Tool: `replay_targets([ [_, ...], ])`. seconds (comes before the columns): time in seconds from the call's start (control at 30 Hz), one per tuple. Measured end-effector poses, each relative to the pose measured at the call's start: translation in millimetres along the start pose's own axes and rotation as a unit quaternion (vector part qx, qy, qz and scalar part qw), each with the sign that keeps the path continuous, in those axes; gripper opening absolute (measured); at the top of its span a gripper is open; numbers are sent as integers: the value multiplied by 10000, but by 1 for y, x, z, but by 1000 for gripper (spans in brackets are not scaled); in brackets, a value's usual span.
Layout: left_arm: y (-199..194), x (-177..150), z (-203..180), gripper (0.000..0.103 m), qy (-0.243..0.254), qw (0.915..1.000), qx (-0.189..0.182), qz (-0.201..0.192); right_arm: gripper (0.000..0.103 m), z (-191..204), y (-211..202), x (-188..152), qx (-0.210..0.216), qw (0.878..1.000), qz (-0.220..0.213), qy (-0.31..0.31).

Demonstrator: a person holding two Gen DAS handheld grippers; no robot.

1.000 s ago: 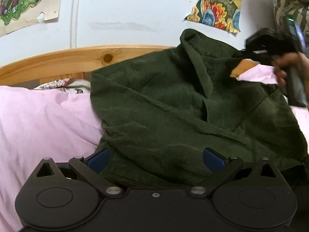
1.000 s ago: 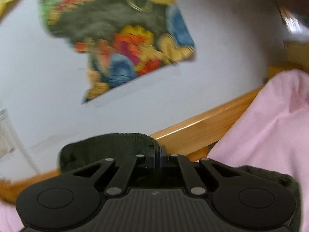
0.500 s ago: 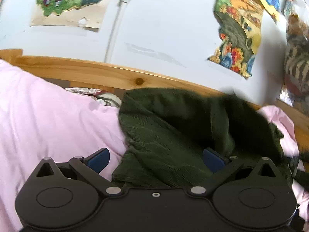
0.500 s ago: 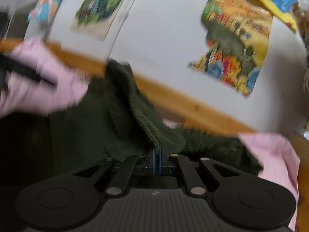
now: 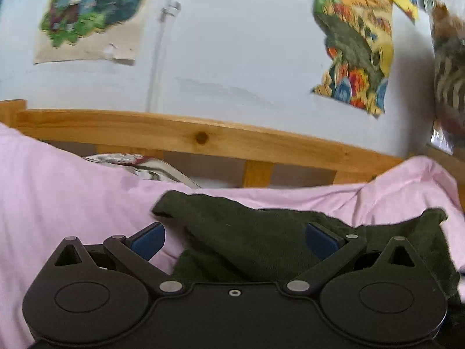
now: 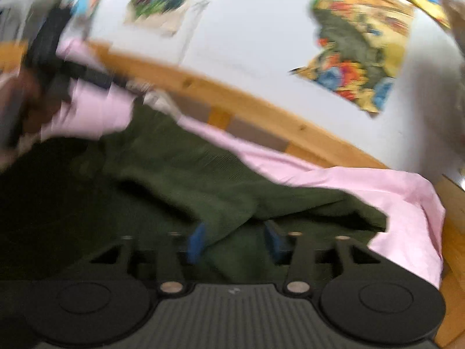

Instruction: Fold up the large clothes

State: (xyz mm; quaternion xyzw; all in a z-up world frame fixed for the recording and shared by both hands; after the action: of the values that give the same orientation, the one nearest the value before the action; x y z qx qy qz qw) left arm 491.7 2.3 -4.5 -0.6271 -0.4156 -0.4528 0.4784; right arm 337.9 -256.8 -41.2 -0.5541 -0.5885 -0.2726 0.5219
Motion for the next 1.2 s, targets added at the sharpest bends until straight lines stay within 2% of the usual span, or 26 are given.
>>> replay_targets([
  [0.13,24,-28,-14,102,222,9988,-1,427,62,-55,15,26,-620,9949,-111,790],
  [0.2,31,-44,-21,102,364,9972,-8,647,62,-86,37,36,-993,9852,-216,1381],
  [0.27,35,-54,-26,102,474,9962,32,732,59,-111,65,36,-1395,9753,-165,1704],
  [0.33,36,-61,-28,102,543,9952,108,808,52,-126,92,24,-1697,9717,24,1641],
  [0.4,36,-67,-27,102,572,9943,173,878,40,-134,114,0,-1988,9708,499,1246],
  [0.43,36,-69,-26,102,595,9940,173,897,40,-135,120,-15,-2030,9692,742,1182],
  [0.47,36,-72,-26,102,632,9935,169,929,39,-133,124,-31,-1987,9685,931,1173],
  [0.5,37,-75,-26,102,668,9929,150,970,38,-130,124,-46,-1939,9707,937,1061],
  [0.57,39,-79,-27,102,723,9920,129,1032,39,-123,118,-53,-1894,9779,684,558],
  [0.63,39,-78,-27,102,751,9914,149,1057,39,-124,110,-51,-1823,9791,609,664],
  [0.67,38,-76,-26,102,721,9913,139,1093,43,-126,102,-47,-1723,9792,539,926],
  [0.73,31,-69,-23,102,552,9924,92,1099,62,-131,81,-38,-1501,9794,406,1292],
  [0.77,24,-65,-20,102,435,9933,53,1071,76,-131,68,-34,-1439,9797,339,1354],
  [0.8,16,-62,-16,102,336,9942,22,1019,83,-131,53,-30,-1387,9802,293,1381],
  [0.9,-19,-55,3,102,186,9961,40,867,93,-119,8,-32,-1042,9818,277,1566],
  [1.0,-62,-62,26,102,303,9955,203,875,102,-104,-36,-51,-633,9780,450,1936],
  [1.1,-111,-82,53,102,357,9924,359,1118,102,-86,-74,-72,-328,9731,611,2199],
  [1.2,-151,-106,75,102,333,9868,490,1509,102,-67,-108,-94,-304,9678,894,2334],
])
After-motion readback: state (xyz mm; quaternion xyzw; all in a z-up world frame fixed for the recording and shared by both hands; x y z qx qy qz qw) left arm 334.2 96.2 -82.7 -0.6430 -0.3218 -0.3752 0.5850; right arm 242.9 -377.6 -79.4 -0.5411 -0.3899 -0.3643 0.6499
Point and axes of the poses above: each gripper's, at about its wrist camera, not at the fingertips, and y roughly the way its jaws point, z to its left, x to its top, the point moved 9 cm from there along y, roughly the way its jaws point, and after that the axes turned 7 degrees about -z, right-handed, at the moved point
